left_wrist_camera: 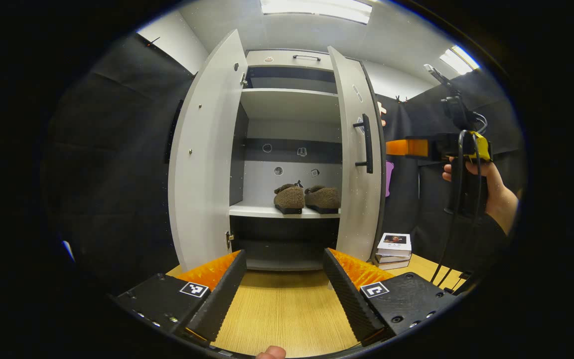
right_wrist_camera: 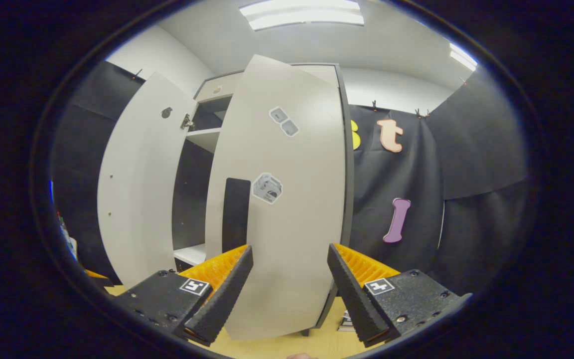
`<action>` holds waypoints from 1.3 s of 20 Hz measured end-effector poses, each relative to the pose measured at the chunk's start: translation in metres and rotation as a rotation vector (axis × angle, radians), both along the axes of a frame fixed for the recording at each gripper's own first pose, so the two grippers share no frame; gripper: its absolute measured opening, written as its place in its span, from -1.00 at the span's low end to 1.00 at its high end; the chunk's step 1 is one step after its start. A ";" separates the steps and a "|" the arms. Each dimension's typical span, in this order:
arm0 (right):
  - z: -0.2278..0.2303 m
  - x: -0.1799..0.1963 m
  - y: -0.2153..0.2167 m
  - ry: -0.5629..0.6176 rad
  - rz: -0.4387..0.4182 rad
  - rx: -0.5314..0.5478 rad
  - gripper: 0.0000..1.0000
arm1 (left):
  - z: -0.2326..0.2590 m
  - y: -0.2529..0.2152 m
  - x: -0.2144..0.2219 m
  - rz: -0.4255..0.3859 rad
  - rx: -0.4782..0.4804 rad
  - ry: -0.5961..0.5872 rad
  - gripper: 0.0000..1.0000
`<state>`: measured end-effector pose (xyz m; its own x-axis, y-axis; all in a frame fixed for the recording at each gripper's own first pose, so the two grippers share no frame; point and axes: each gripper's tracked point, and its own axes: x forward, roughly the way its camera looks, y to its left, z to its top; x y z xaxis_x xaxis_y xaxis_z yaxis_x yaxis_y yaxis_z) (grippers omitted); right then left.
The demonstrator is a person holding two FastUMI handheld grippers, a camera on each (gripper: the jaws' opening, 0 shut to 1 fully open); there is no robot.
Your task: Grab one shoe with the right hand and put it into the shoe cabinet, grab the other shoe with the left hand and put it into the shoe cabinet; then close the right door with the right hand and the left door with the left hand.
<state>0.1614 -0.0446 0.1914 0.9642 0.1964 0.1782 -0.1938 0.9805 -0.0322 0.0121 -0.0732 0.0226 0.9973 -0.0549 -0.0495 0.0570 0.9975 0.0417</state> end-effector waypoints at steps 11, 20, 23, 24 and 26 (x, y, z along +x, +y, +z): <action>-0.161 -0.073 0.015 0.149 -0.079 -0.008 0.96 | 0.007 -0.009 0.008 -0.033 -0.011 0.005 0.89; -0.213 -0.096 0.003 0.253 -0.080 -0.004 0.96 | 0.069 -0.007 0.000 -0.051 -0.171 -0.110 0.90; -0.207 -0.097 -0.003 0.238 -0.084 -0.017 0.97 | 0.130 0.029 -0.001 -0.012 -0.224 -0.227 0.99; -0.207 -0.097 -0.004 0.234 -0.084 -0.021 0.96 | 0.147 0.047 -0.001 0.013 -0.235 -0.253 0.99; -0.210 -0.101 -0.002 0.242 -0.078 -0.019 0.96 | 0.174 0.092 0.007 0.039 -0.247 -0.324 0.99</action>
<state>0.0609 -0.0469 -0.0188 0.9907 0.1206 -0.0625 -0.1216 0.9925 -0.0127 0.0191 0.0186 0.1967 0.9608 0.0126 0.2771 0.0420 0.9809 -0.1901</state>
